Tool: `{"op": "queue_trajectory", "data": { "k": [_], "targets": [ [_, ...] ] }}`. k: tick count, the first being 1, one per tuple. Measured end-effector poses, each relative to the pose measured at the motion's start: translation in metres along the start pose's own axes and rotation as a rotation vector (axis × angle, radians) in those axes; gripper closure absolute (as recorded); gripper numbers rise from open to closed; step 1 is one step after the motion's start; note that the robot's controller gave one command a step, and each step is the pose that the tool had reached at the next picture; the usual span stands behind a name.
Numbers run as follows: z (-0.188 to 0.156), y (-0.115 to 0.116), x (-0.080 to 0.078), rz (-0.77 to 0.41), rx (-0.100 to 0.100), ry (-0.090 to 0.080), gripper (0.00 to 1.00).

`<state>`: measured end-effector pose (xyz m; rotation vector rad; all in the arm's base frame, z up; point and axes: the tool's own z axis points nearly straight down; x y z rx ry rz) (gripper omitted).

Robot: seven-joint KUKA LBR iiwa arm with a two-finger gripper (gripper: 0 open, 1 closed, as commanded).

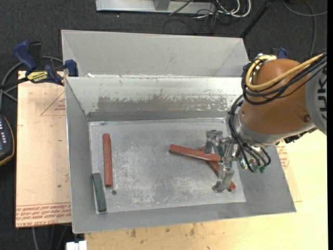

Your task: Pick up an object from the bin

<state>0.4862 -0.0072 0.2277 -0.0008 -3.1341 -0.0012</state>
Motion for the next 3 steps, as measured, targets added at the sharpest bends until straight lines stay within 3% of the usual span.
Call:
{"op": "queue_trajectory", "data": {
  "k": [1, 2, 3],
  "targets": [
    [0.154, -0.069, -0.068, 0.072, 0.000, -0.007, 0.00],
    [0.148, -0.068, -0.070, 0.068, 0.000, -0.016, 1.00],
    [0.023, -0.050, -0.048, -0.002, 0.001, -0.017, 1.00]
  ]
}}
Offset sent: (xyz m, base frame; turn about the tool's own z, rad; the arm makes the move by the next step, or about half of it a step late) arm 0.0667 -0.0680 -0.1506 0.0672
